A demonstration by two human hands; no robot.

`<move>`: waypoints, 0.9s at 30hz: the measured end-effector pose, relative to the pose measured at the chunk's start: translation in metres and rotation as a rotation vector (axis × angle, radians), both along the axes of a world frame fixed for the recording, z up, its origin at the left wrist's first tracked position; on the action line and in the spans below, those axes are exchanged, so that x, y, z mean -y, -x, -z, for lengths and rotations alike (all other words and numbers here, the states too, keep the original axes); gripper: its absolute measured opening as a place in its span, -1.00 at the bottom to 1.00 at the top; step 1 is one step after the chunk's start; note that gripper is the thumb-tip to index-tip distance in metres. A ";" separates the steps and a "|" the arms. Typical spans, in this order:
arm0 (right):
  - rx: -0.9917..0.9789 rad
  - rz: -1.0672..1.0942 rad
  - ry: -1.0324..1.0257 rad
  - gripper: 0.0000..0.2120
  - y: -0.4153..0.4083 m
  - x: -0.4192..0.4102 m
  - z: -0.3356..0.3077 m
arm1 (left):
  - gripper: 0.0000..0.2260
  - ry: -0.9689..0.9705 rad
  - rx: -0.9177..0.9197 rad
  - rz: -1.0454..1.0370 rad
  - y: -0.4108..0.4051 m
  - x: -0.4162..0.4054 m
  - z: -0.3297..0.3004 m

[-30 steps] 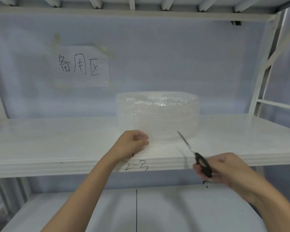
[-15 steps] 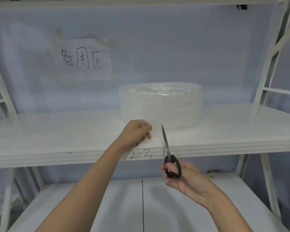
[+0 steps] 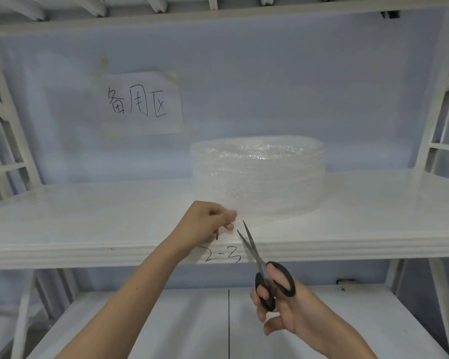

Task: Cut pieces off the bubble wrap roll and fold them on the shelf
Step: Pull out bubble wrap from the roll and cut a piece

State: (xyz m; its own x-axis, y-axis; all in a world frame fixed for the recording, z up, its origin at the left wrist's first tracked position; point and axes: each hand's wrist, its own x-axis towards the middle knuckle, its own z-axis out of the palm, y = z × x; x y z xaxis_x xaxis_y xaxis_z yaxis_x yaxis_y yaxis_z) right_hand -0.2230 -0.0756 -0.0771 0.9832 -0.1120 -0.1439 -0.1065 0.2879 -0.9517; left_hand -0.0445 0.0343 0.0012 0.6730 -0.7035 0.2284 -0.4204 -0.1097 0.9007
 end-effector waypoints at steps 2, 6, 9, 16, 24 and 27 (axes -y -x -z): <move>-0.005 -0.006 0.018 -0.51 -0.007 -0.001 0.002 | -0.78 0.000 0.000 0.013 0.001 -0.004 0.000; 0.013 0.003 0.004 -0.51 -0.026 -0.004 0.003 | -0.79 0.053 -0.065 0.021 -0.003 -0.009 0.001; 0.061 -0.004 -0.041 -0.54 -0.035 -0.006 0.001 | -0.80 0.055 -0.091 0.009 -0.006 -0.011 0.001; 0.102 -0.006 -0.074 -0.58 -0.045 -0.007 -0.008 | -0.86 0.073 -0.128 0.035 -0.010 -0.013 0.006; 0.169 0.064 -0.014 -0.70 -0.050 -0.010 -0.009 | -0.78 0.067 -0.123 0.068 -0.009 -0.014 0.007; 0.186 0.058 -0.002 -0.72 -0.051 -0.012 -0.009 | -0.83 0.065 -0.132 0.094 -0.010 -0.015 0.006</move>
State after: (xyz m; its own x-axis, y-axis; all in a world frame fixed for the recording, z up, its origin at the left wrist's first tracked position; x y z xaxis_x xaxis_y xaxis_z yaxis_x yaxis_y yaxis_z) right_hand -0.1719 -0.0638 -0.0682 0.9847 -0.1694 0.0396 0.0883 0.2908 -0.9527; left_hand -0.0348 0.0497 -0.0050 0.6319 -0.7515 0.1897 -0.3038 -0.0150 0.9526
